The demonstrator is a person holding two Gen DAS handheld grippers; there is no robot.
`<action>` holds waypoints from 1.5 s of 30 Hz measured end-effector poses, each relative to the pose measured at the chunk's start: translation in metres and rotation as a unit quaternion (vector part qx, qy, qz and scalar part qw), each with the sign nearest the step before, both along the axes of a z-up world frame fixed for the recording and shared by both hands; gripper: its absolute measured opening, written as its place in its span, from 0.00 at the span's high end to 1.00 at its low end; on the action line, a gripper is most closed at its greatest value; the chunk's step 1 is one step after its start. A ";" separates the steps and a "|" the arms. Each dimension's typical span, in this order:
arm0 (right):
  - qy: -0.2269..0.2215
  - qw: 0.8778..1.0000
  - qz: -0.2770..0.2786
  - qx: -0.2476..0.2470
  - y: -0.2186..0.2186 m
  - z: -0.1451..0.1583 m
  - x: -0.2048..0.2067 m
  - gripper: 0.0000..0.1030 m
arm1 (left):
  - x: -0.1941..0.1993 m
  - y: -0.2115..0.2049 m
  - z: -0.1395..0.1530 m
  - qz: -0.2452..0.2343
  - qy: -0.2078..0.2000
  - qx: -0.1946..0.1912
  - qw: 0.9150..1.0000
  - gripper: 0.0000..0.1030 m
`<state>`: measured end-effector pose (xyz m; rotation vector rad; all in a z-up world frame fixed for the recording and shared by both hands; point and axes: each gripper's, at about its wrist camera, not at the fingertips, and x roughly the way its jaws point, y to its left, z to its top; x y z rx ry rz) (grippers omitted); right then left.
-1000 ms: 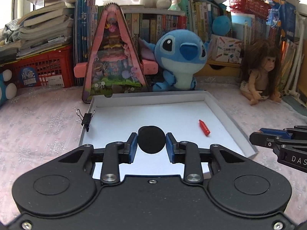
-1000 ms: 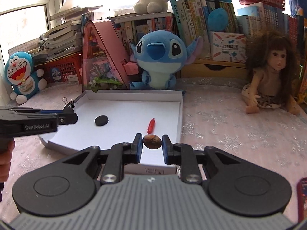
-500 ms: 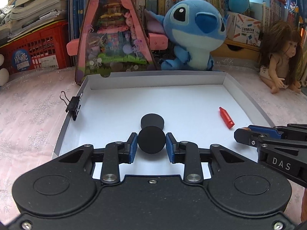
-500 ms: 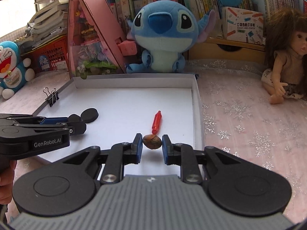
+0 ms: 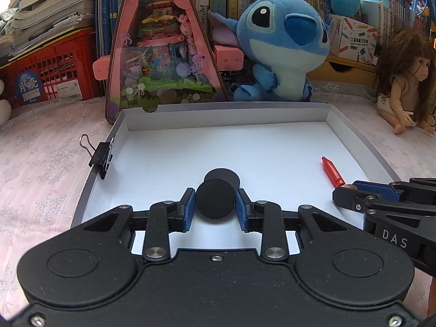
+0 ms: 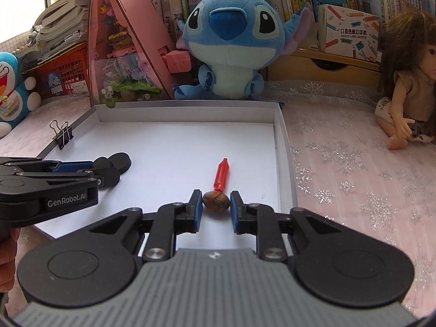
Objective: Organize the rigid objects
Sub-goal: 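Carry the disc in the left tool while the right tool carries the acorn into the tray, then open the left tool beside the first disc while the right tool releases the acorn by the crayon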
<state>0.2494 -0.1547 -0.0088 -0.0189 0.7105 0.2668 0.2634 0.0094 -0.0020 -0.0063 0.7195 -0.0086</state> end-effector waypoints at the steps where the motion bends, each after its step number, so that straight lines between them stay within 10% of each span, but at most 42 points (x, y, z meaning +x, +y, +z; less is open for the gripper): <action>1: 0.001 1.000 0.000 0.001 0.000 0.000 0.000 0.75 | 0.002 0.000 0.000 0.000 -0.001 0.002 1.000 0.71; 30: -0.007 1.000 -0.005 -0.020 0.007 -0.002 0.015 0.73 | 0.020 -0.004 -0.005 0.011 -0.013 0.010 1.000 0.71; 37: -0.011 1.000 0.003 -0.028 0.007 0.003 0.009 0.53 | 0.015 -0.002 -0.001 0.015 -0.002 0.012 1.000 0.70; 45: -0.030 0.999 0.008 -0.030 0.000 0.014 -0.009 0.38 | -0.006 -0.002 0.014 0.015 -0.015 0.014 1.000 0.43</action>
